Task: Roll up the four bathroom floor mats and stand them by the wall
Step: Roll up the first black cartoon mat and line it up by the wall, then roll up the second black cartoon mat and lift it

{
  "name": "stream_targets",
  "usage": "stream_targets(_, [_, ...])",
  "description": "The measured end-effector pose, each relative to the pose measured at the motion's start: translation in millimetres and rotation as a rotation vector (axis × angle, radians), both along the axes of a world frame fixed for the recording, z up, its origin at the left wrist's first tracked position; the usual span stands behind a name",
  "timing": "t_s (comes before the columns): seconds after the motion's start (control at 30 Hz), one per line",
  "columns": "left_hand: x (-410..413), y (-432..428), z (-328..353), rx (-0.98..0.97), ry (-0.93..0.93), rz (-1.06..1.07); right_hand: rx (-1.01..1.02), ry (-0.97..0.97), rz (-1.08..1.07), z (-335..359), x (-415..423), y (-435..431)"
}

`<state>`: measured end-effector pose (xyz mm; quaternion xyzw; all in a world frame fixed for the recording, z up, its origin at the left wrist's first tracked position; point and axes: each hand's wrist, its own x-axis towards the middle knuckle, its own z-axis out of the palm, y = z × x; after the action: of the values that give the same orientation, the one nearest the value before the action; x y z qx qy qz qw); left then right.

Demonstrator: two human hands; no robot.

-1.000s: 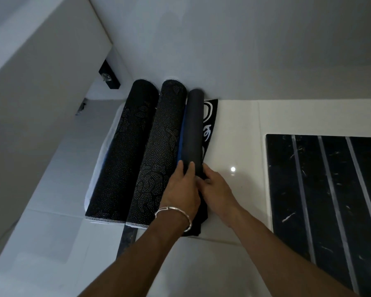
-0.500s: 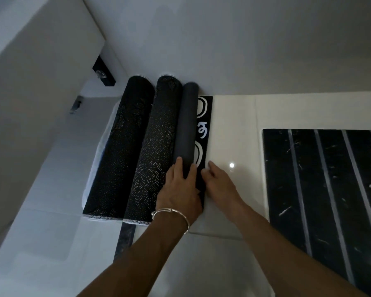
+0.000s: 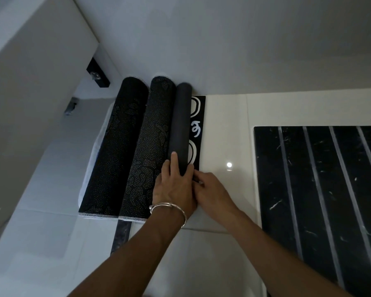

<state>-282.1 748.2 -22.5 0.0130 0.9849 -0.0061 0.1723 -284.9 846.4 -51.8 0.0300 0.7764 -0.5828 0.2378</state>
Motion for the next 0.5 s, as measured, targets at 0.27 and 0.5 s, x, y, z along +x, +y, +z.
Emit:
stream_targets(0.27, [-15, 46, 21, 0.012, 0.034, -0.121, 0.138, 0.047, -0.028, 31, -4, 50])
stream_targets(0.5, [-25, 139, 52, 0.109, 0.062, -0.312, 0.325, 0.138, -0.129, 72, 15, 166])
